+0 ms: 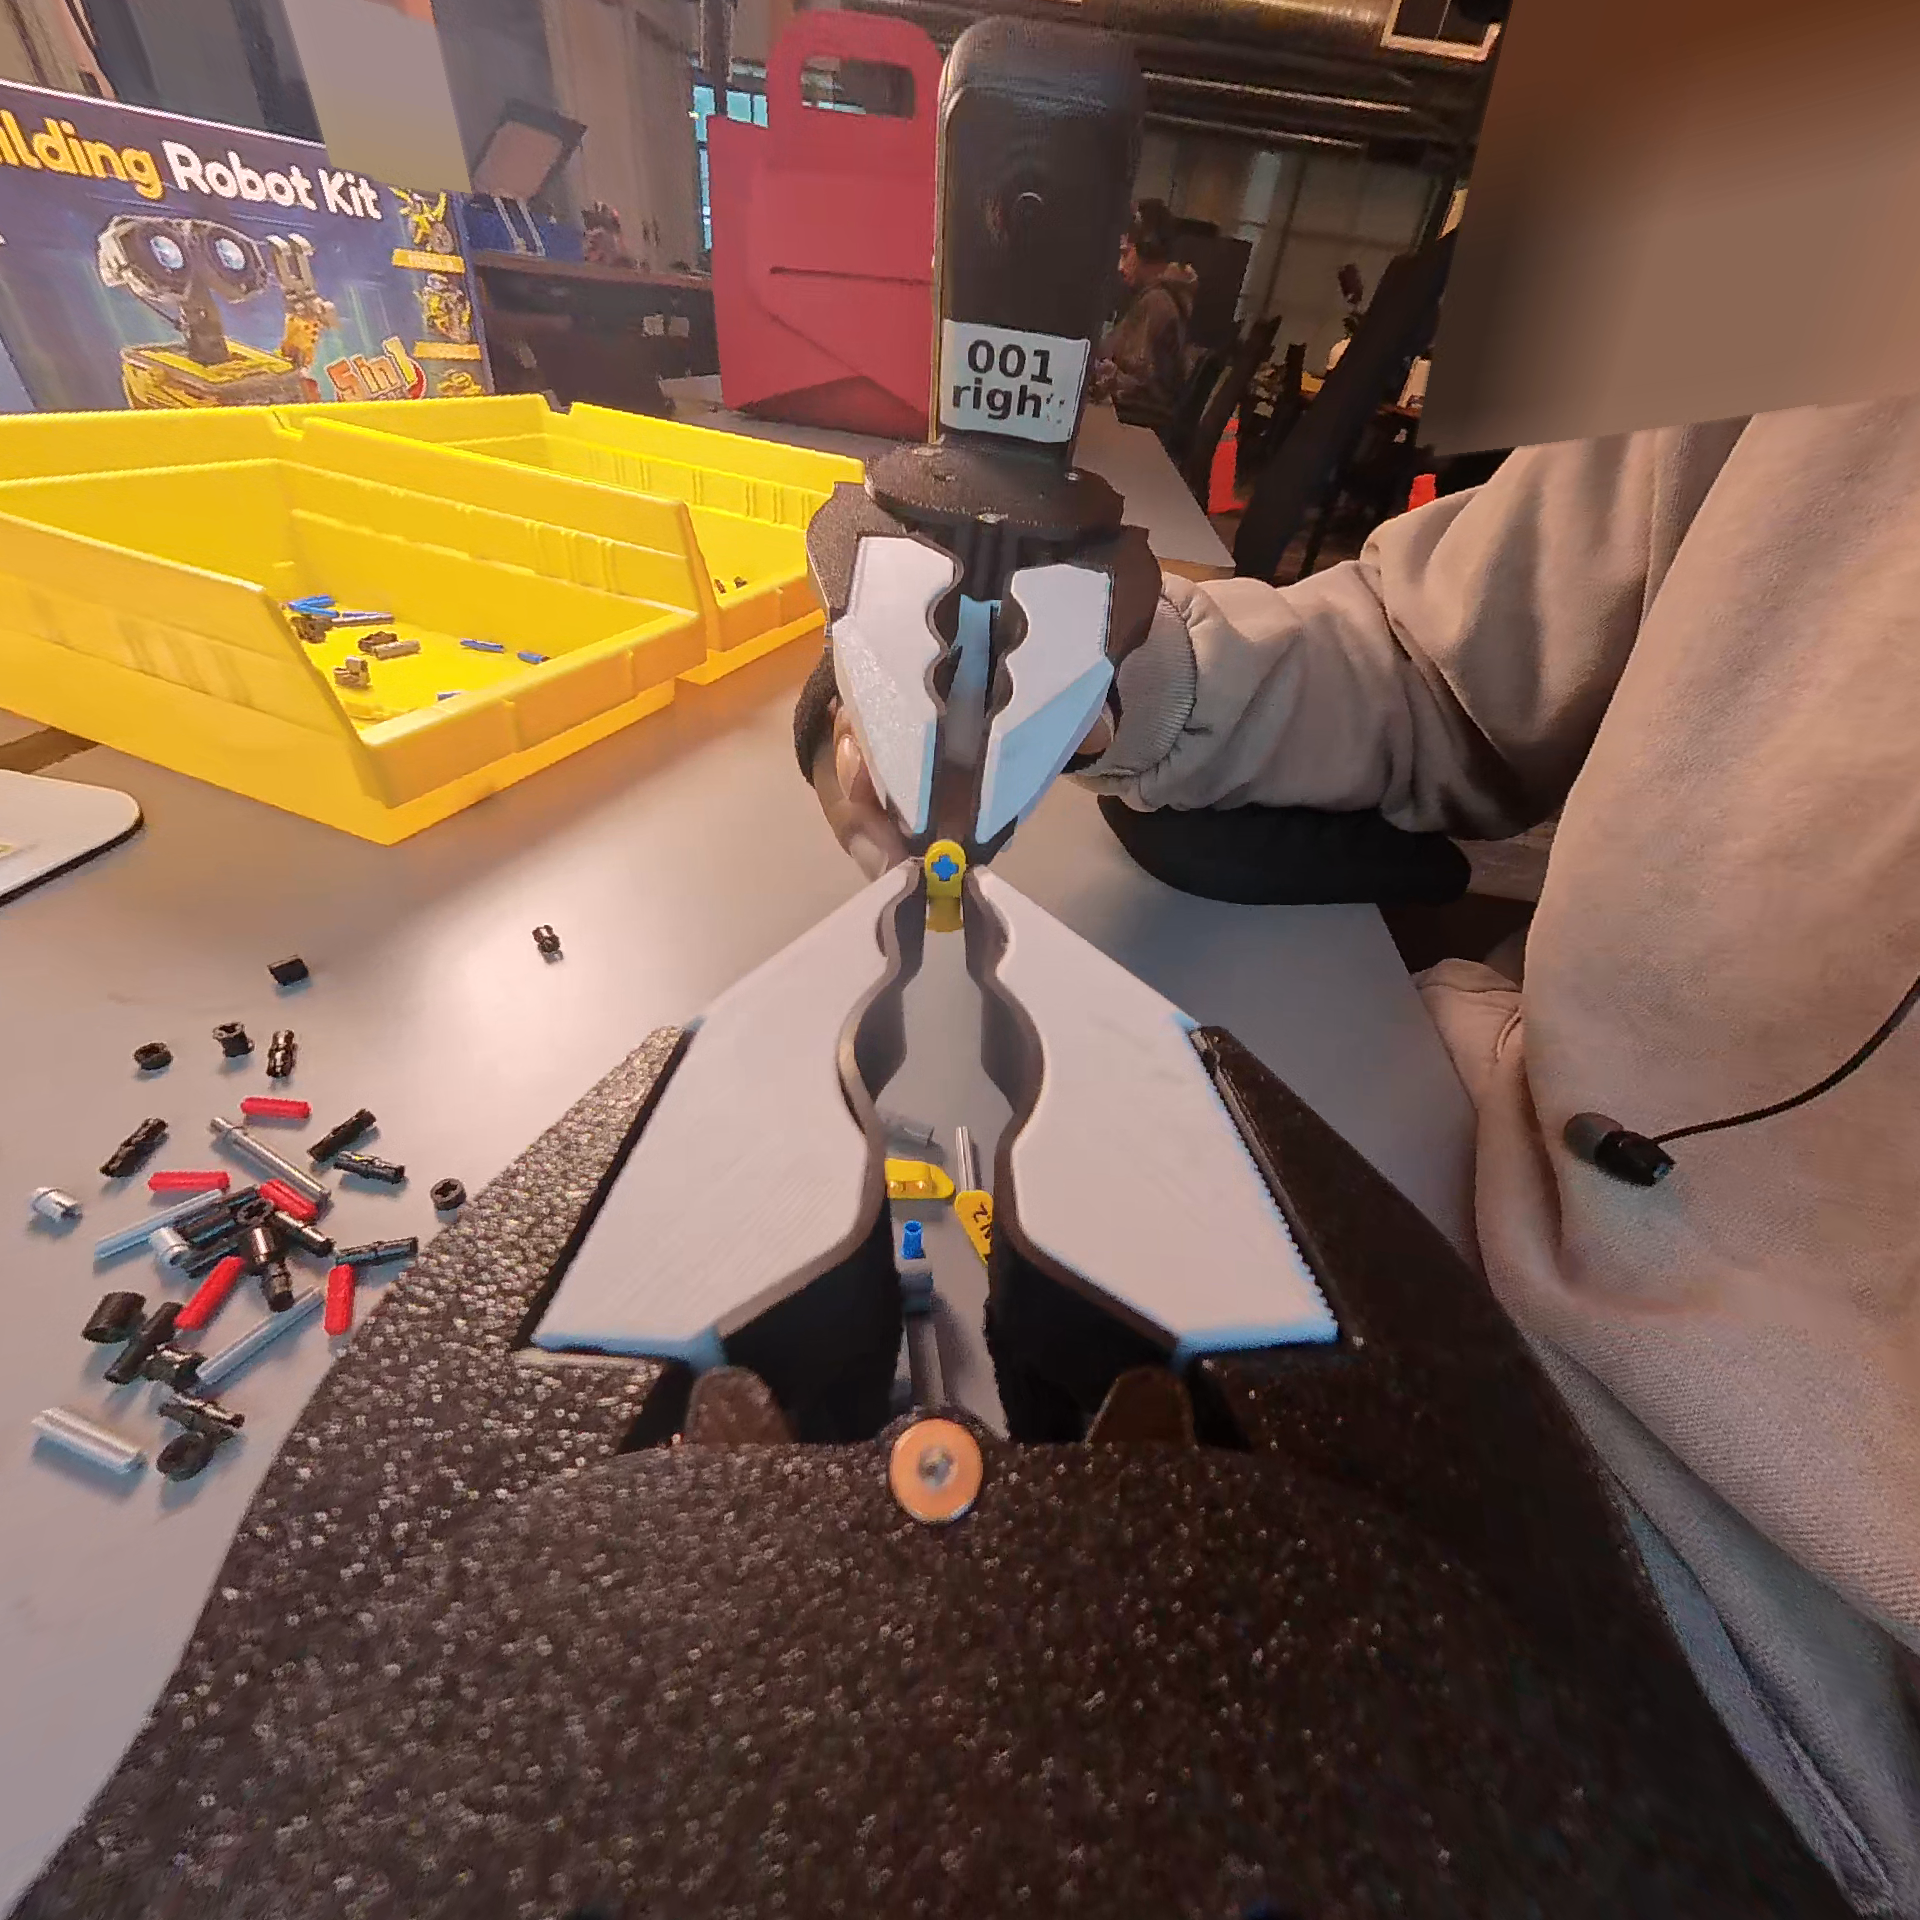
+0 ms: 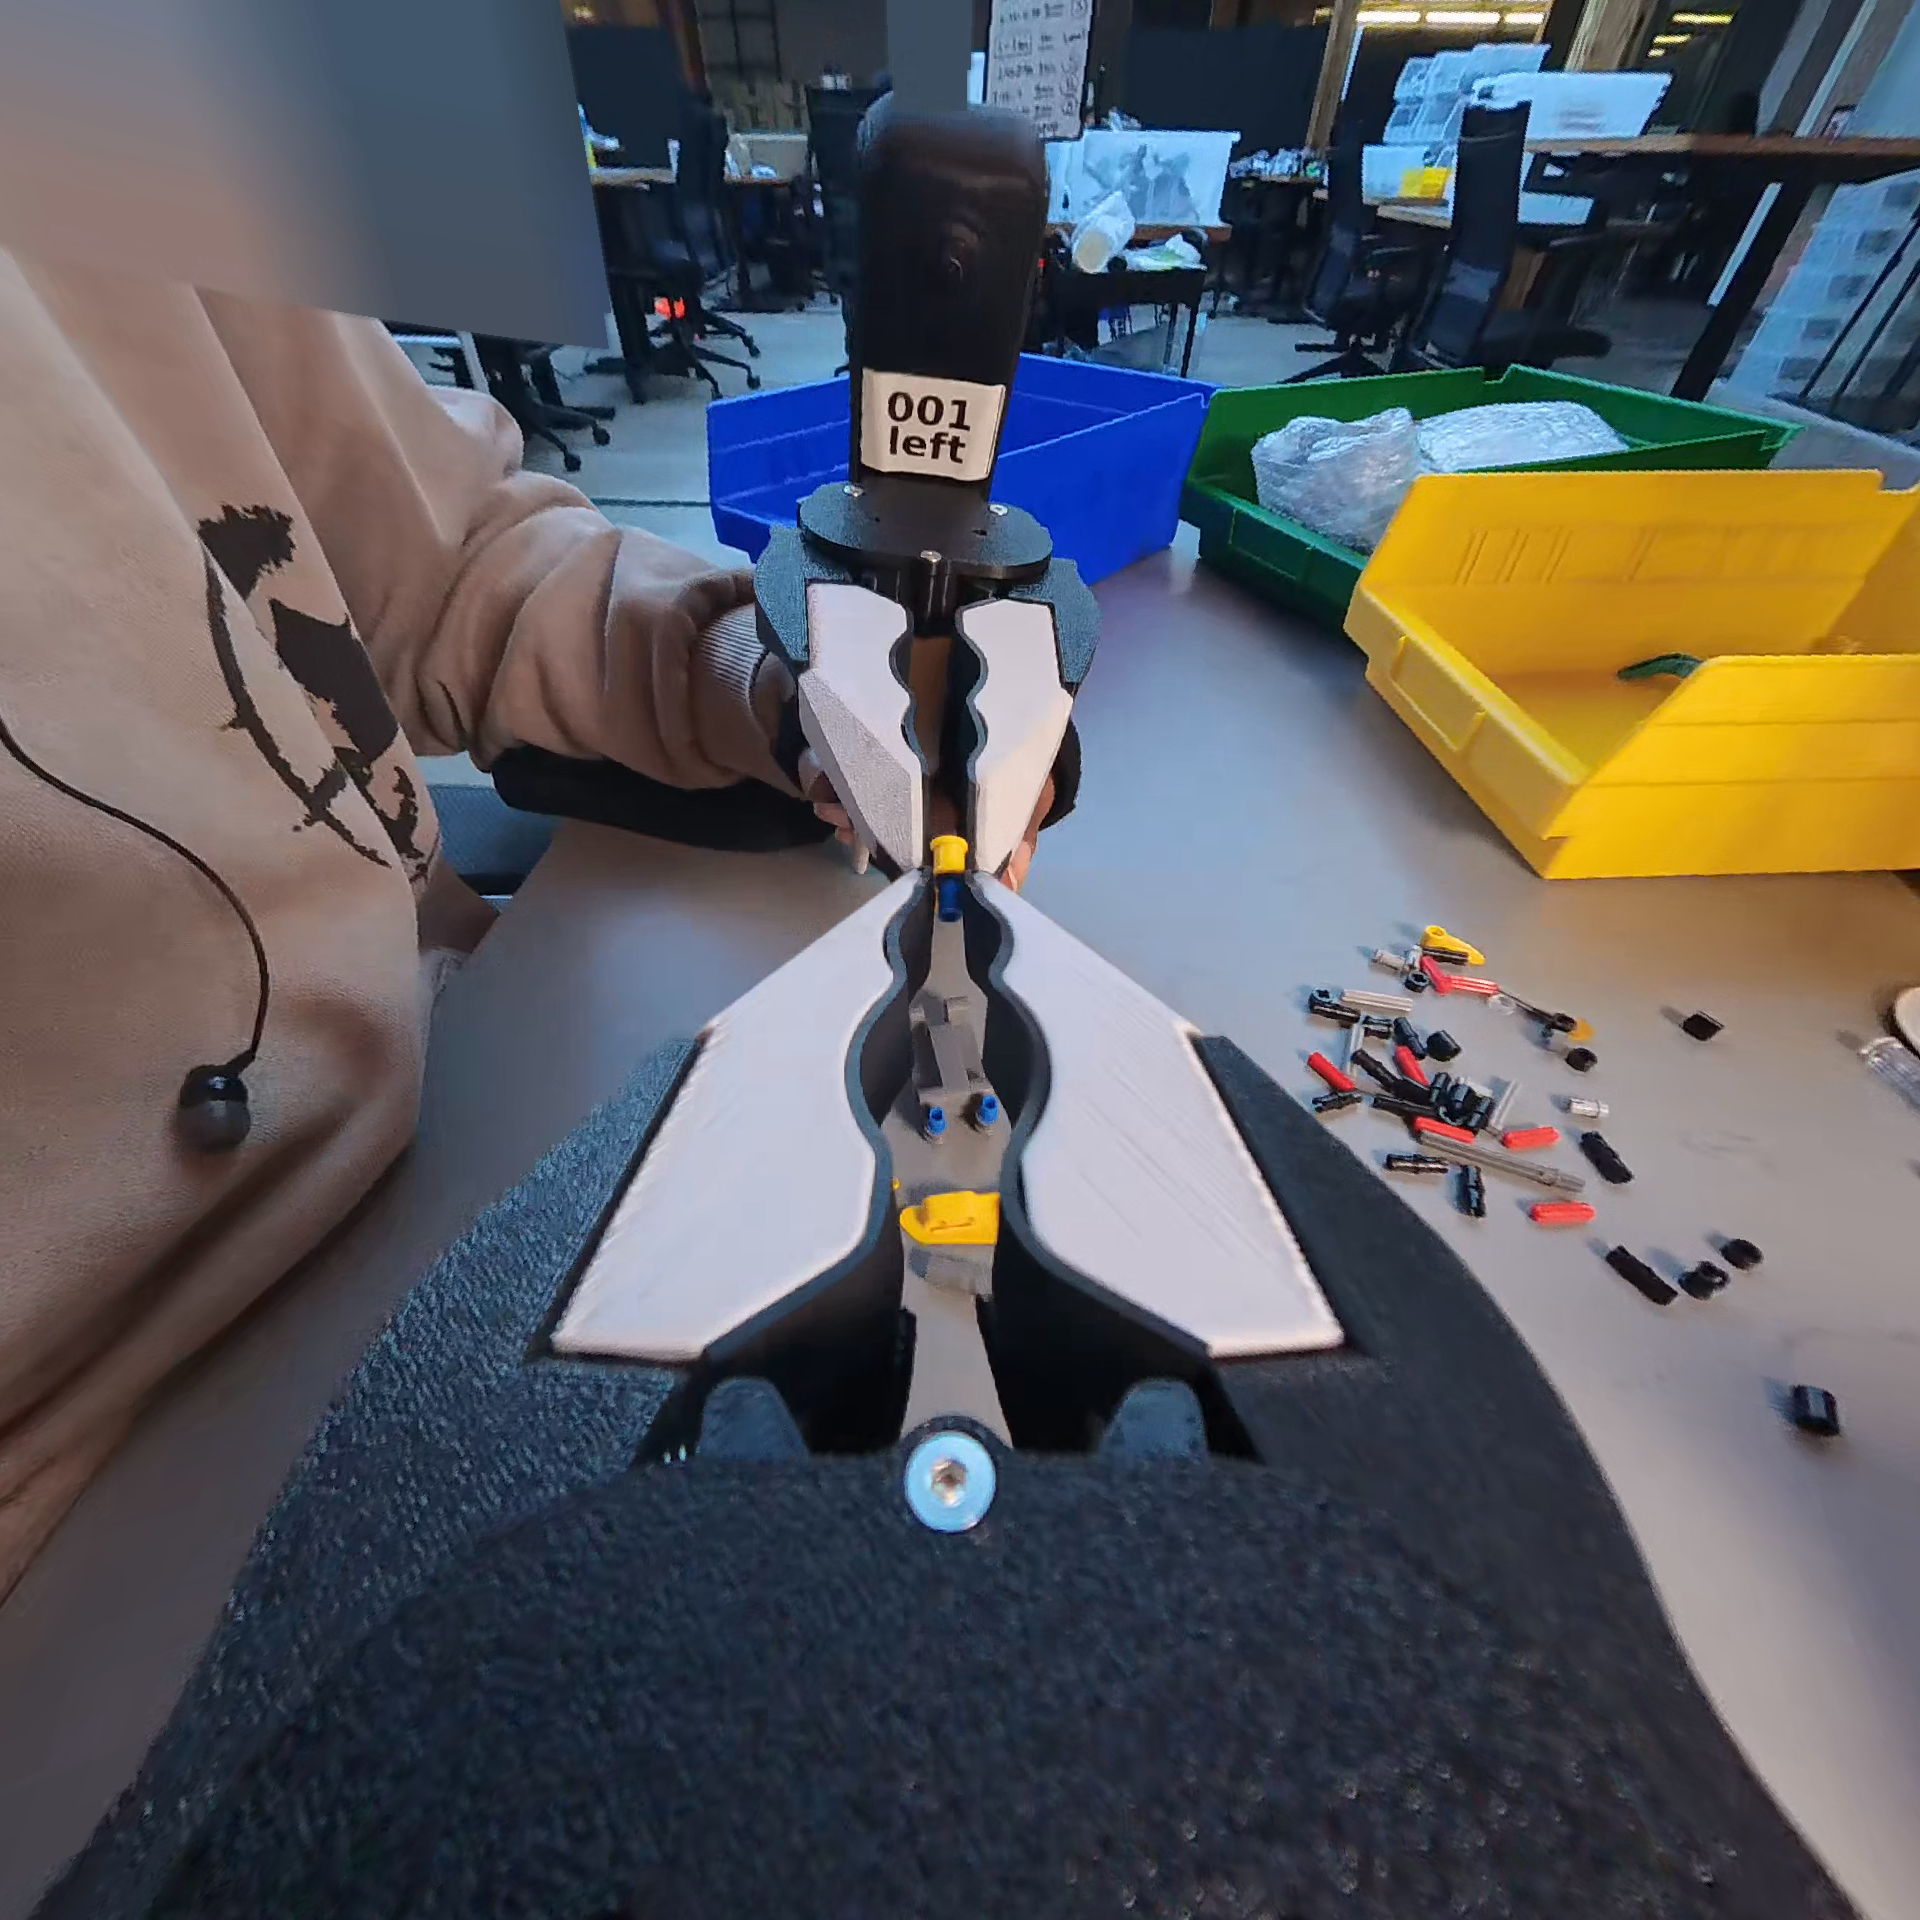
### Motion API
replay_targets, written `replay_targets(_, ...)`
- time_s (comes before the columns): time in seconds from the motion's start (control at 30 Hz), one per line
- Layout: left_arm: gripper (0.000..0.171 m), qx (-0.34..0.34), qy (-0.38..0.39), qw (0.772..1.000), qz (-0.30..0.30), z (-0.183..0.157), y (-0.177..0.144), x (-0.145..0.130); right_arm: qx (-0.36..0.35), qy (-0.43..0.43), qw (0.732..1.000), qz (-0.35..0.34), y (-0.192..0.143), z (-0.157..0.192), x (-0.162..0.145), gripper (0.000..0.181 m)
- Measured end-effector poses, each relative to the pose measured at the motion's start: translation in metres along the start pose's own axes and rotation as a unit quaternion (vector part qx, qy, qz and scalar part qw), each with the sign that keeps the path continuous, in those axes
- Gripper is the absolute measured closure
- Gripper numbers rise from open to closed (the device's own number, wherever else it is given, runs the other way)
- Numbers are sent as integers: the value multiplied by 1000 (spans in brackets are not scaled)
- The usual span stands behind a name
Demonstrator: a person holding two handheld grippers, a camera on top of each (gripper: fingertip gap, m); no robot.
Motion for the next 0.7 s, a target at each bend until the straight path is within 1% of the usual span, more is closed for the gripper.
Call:
replay_targets(0.13, 166, 2, 22, 1000, 11, -3, 1, 0, -5, -14, 1000, 15, -1, 1, -1, 174)
replay_targets(0.33, 166, 3, 50, 998, 30, -7, 4, -3, -2, -24, 999, 48, -1, 4, -5, 178)
replay_targets(0.5, 166, 11, 104, 993, 58, -12, 6, -7, 7, -10, 997, 70, -1, 5, -10, 178)
replay_targets(0.57, 166, 13, 132, 989, 71, -15, 7, -8, 23, 2, 997, 79, -2, 6, -12, 174)
replay_targets(0.7, 166, 13, 182, 979, 94, -21, 10, -11, 47, 22, 994, 94, -2, 8, -16, 175)
Point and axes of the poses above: each gripper's, where its closed fingertips meet, y out along the fingers, x out of its top, z = x × y across the jaws, the point moved 6 cm from there along -y, back along the fingers, and after that the axes turned 12 degrees about y, right-handed, at the moved point
